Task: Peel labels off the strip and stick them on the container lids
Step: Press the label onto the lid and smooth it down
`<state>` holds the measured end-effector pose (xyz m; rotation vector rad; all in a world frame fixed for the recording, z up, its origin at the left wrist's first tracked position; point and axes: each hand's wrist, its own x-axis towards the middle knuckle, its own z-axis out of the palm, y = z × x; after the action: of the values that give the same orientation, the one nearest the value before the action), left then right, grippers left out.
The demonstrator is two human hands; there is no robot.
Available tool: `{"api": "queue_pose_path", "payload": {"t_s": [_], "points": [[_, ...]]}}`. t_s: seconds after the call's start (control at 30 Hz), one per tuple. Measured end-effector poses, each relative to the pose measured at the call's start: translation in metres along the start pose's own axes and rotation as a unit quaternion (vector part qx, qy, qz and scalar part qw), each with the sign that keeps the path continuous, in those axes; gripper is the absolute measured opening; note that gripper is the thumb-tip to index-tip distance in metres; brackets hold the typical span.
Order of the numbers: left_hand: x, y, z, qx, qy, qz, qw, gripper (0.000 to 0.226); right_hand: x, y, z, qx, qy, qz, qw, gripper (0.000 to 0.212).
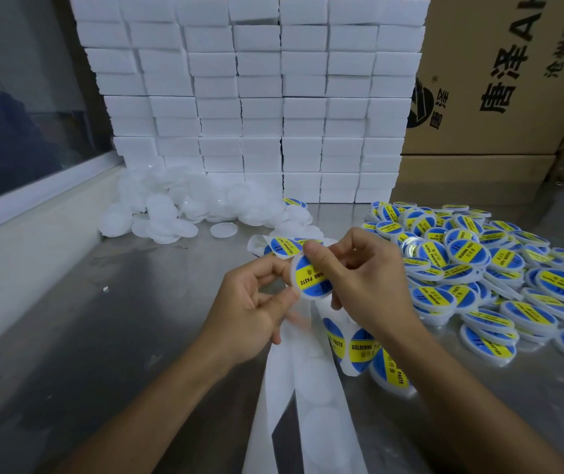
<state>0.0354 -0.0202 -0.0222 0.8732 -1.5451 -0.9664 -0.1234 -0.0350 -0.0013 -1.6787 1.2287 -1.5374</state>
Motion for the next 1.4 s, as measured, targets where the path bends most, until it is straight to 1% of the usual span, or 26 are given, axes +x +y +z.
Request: {"api": "queue_pose_path", "payload": {"t_s": [0.07, 0.1, 0.13, 0.17, 0.2, 0.23, 0.3, 0.33, 0.4, 0.5, 0.53, 0.6, 0.7, 0.77, 0.8, 0.87, 0.9, 0.97, 1.23, 1.27, 1.33, 1.4], "points": [[0.0, 0.0, -0.001, -0.038, -0.001, -0.009, 0.999, 0.006, 0.001, 0.001, -0.001, 0.008, -0.008, -0.014, 1.0, 0.036], [0.001, 0.001, -0.002, -0.055, 0.01, -0.01, 0.998, 0.004, 0.002, 0.002, -0.001, 0.014, -0.016, -0.015, 1.0, 0.031], [0.002, 0.002, -0.002, -0.071, 0.023, -0.013, 0.997, 0.009, 0.002, 0.003, -0.001, 0.023, -0.025, -0.014, 0.999, 0.025], [0.003, 0.002, -0.003, -0.085, 0.039, -0.016, 0.996, 0.009, 0.002, 0.003, 0.0, 0.031, -0.037, -0.018, 0.999, 0.016], [0.004, 0.002, -0.003, -0.099, 0.058, -0.023, 0.993, 0.005, 0.002, 0.004, 0.0, 0.043, -0.058, -0.022, 0.997, 0.006], [0.005, 0.002, -0.004, -0.111, 0.083, -0.03, 0.99, 0.007, 0.002, 0.003, 0.001, 0.061, -0.083, -0.025, 0.994, 0.011], [0.007, 0.002, -0.008, -0.128, 0.124, -0.039, 0.983, 0.014, 0.0, 0.002, 0.003, 0.088, -0.132, -0.02, 0.987, 0.033], [0.009, 0.002, -0.01, -0.124, 0.136, -0.037, 0.982, 0.013, 0.0, 0.001, 0.003, 0.088, -0.145, -0.012, 0.985, 0.038], [0.009, 0.001, -0.011, -0.112, 0.129, -0.033, 0.985, 0.012, 0.001, 0.001, 0.002, 0.1, -0.148, 0.003, 0.984, 0.031], [0.007, 0.0, -0.006, -0.086, 0.106, -0.024, 0.99, 0.015, 0.003, 0.001, -0.003, 0.108, -0.112, -0.002, 0.988, 0.008], [0.006, 0.0, -0.004, -0.075, 0.098, -0.022, 0.992, 0.016, 0.004, 0.002, -0.004, 0.104, -0.1, -0.01, 0.989, 0.006], [0.005, 0.0, -0.002, -0.063, 0.092, -0.024, 0.994, 0.015, 0.005, 0.002, -0.004, 0.088, -0.093, -0.023, 0.991, 0.01], [0.004, 0.0, -0.001, -0.064, 0.102, -0.031, 0.992, 0.014, 0.005, 0.006, -0.001, 0.043, -0.072, -0.029, 0.996, 0.016], [0.004, -0.001, -0.001, -0.063, 0.115, -0.039, 0.991, 0.013, 0.004, 0.009, 0.0, -0.012, -0.055, -0.069, 0.996, 0.006], [0.005, -0.001, -0.001, -0.064, 0.124, -0.044, 0.989, 0.012, 0.002, 0.01, 0.0, -0.055, -0.048, -0.104, 0.992, 0.012], [0.005, -0.003, -0.003, -0.068, 0.139, -0.051, 0.987, 0.01, 0.0, 0.012, 0.001, -0.141, -0.059, -0.168, 0.974, 0.045], [0.006, -0.003, -0.004, -0.068, 0.143, -0.053, 0.986, 0.01, -0.001, 0.012, 0.001, -0.17, -0.072, -0.184, 0.965, 0.056], [0.006, -0.003, -0.005, -0.066, 0.145, -0.055, 0.986, 0.011, -0.002, 0.01, 0.003, -0.196, -0.081, -0.193, 0.958, 0.065], [0.006, -0.002, -0.002, -0.072, 0.138, -0.063, 0.986, 0.013, -0.001, 0.009, 0.0, -0.205, -0.042, -0.214, 0.954, 0.055], [0.006, -0.005, -0.001, -0.055, 0.141, -0.062, 0.987, 0.014, 0.0, 0.007, -0.002, -0.207, -0.034, -0.211, 0.955, 0.055], [0.006, -0.014, -0.002, 0.018, 0.148, -0.055, 0.987, 0.013, 0.006, 0.005, -0.01, -0.205, -0.019, -0.195, 0.959, 0.055], [0.006, -0.023, -0.003, 0.092, 0.136, -0.052, 0.985, 0.008, 0.013, 0.006, -0.022, -0.207, 0.006, -0.166, 0.964, 0.048]]}}
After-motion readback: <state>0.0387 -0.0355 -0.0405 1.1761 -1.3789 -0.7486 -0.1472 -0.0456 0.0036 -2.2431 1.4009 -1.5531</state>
